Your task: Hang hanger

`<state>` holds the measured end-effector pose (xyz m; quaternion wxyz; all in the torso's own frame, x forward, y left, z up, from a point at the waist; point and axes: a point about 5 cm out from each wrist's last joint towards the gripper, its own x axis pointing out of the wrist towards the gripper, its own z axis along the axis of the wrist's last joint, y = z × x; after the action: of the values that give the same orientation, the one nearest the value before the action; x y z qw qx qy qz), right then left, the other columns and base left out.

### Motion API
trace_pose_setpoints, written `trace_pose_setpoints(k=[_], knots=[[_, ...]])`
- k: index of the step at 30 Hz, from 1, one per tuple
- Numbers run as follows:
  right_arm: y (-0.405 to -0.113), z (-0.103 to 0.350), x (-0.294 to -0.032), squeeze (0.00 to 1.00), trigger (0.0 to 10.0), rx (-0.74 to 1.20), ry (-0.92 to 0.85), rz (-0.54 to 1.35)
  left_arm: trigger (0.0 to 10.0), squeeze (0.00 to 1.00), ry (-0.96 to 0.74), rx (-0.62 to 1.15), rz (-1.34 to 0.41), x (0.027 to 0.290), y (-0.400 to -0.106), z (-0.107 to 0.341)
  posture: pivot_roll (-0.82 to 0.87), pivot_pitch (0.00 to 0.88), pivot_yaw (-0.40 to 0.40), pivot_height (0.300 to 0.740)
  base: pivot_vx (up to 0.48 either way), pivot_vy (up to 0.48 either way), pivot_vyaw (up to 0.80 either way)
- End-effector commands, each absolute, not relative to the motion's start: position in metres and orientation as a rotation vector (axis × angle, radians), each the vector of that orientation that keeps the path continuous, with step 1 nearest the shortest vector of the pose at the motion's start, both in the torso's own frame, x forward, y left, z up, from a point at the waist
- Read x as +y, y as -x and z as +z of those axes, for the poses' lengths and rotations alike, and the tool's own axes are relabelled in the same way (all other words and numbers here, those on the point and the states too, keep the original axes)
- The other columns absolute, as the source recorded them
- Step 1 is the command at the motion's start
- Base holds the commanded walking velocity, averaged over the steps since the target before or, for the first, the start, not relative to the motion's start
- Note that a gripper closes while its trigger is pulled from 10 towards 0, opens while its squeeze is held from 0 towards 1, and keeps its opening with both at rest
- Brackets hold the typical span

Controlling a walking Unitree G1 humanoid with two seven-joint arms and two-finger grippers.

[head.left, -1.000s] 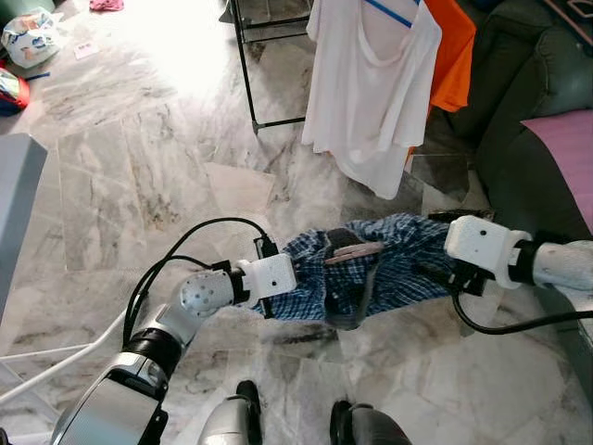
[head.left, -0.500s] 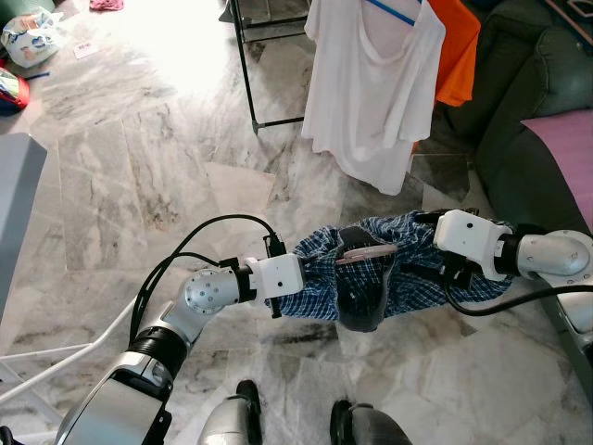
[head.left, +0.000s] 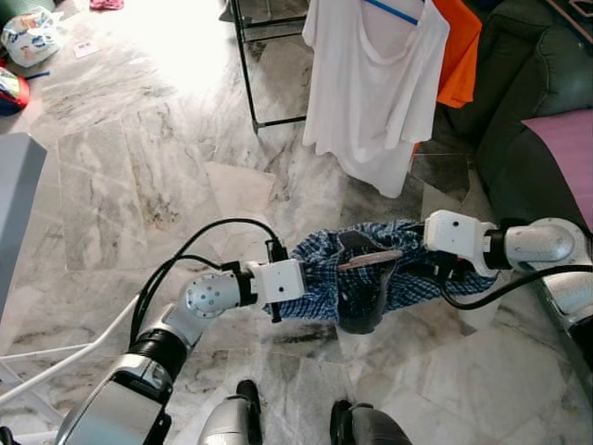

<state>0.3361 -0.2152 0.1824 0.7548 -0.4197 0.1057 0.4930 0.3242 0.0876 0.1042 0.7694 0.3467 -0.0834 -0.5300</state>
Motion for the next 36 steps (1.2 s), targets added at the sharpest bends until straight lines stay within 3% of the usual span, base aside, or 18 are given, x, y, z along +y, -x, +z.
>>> trace_pose_setpoints(k=[1, 2, 3, 4, 5, 6, 7, 18, 19, 20, 28, 29, 34, 35, 36], knots=[[-0.335, 0.181, -0.211, 0.0, 10.0, 0.245, 0.924, 1.133, 0.0, 0.0, -0.765, -0.186, -1.187, 0.086, -0.318, 0.099, 0.0, 0.299, 0.04, 0.74, 0.0, 0.0, 0.0], [-0.335, 0.181, -0.212, 0.0, 10.0, 0.248, 0.922, 1.138, 0.0, 0.0, -0.765, -0.186, -1.187, 0.086, -0.318, 0.099, 0.0, 0.299, 0.04, 0.74, 0.0, 0.0, 0.0], [-0.334, 0.179, -0.214, 0.0, 2.5, 0.27, 0.932, 1.15, 0.0, 0.0, -0.767, -0.184, -1.187, 0.086, -0.318, 0.098, 0.0, 0.3, 0.04, 0.74, 0.0, 0.0, 0.0], [-0.334, 0.179, -0.214, 0.0, 2.5, 0.27, 0.932, 1.15, 0.0, 0.0, -0.767, -0.184, -1.187, 0.086, -0.318, 0.098, 0.0, 0.3, 0.04, 0.74, 0.0, 0.0, 0.0], [-0.333, 0.178, -0.216, 0.0, 7.6, 0.288, 0.941, 1.158, 0.0, 0.0, -0.769, -0.182, -1.188, 0.086, -0.318, 0.098, 0.0, 0.3, 0.04, 0.74, 0.0, 0.0, 0.0], [-0.332, 0.177, -0.217, 0.0, 7.6, 0.3, 0.946, 1.164, 0.0, 0.0, -0.77, -0.181, -1.188, 0.087, -0.318, 0.098, 0.0, 0.3, 0.04, 0.74, 0.0, 0.0, 0.0], [-0.332, 0.177, -0.218, 0.0, 10.0, 0.309, 0.943, 1.168, 0.0, 0.0, -0.771, -0.179, -1.188, 0.087, -0.318, 0.097, 0.0, 0.301, 0.04, 0.74, 0.0, 0.0, 0.0], [-0.328, 0.183, -0.229, 0.0, 10.0, 0.348, 0.958, 1.152, 0.0, 0.0, -0.781, -0.161, -1.181, 0.09, -0.318, 0.094, -0.01, 0.3, 0.04, 0.74, 0.0, 0.0, 0.0], [-0.328, 0.183, -0.233, 0.71, 10.0, 0.358, 0.949, 1.137, 0.0, 0.0, -0.782, -0.16, -1.18, 0.09, -0.318, 0.094, -0.01, 0.3, 0.04, 0.74, 0.0, 0.0, 0.0], [-0.327, 0.183, -0.234, 1.0, 10.0, 0.359, 0.946, 1.133, 0.0, 0.0, -0.782, -0.159, -1.179, 0.09, -0.318, 0.094, -0.01, 0.3, 0.04, 0.74, 0.0, 0.0, 0.0], [-0.326, 0.183, -0.237, 1.0, 10.0, 0.367, 0.959, 1.12, 0.0, 0.0, -0.782, -0.159, -1.184, 0.089, -0.318, 0.093, -0.01, 0.3, 0.043, 0.74, 0.0, 0.0, 0.0], [-0.326, 0.182, -0.237, 0.0, 10.0, 0.368, 0.962, 1.121, 0.0, 0.0, -0.782, -0.159, -1.185, 0.089, -0.317, 0.093, -0.01, 0.3, 0.043, 0.74, 0.0, 0.0, 0.0], [-0.326, 0.18, -0.236, 0.0, 10.0, 0.373, 0.957, 1.128, 0.0, 0.0, -0.782, -0.158, -1.183, 0.089, -0.318, 0.093, -0.01, 0.298, 0.043, 0.74, 0.0, 0.0, 0.0], [-0.326, 0.179, -0.235, 0.0, 9.1, 0.376, 0.951, 1.133, 0.0, 0.0, -0.782, -0.158, -1.181, 0.089, -0.318, 0.094, -0.01, 0.298, 0.043, 0.74, 0.0, 0.0, 0.0], [-0.326, 0.178, -0.235, 0.0, 9.1, 0.376, 0.948, 1.135, 0.0, 0.0, -0.783, -0.158, -1.181, 0.089, -0.318, 0.094, -0.01, 0.298, 0.043, 0.74, 0.0, 0.0, 0.0]])
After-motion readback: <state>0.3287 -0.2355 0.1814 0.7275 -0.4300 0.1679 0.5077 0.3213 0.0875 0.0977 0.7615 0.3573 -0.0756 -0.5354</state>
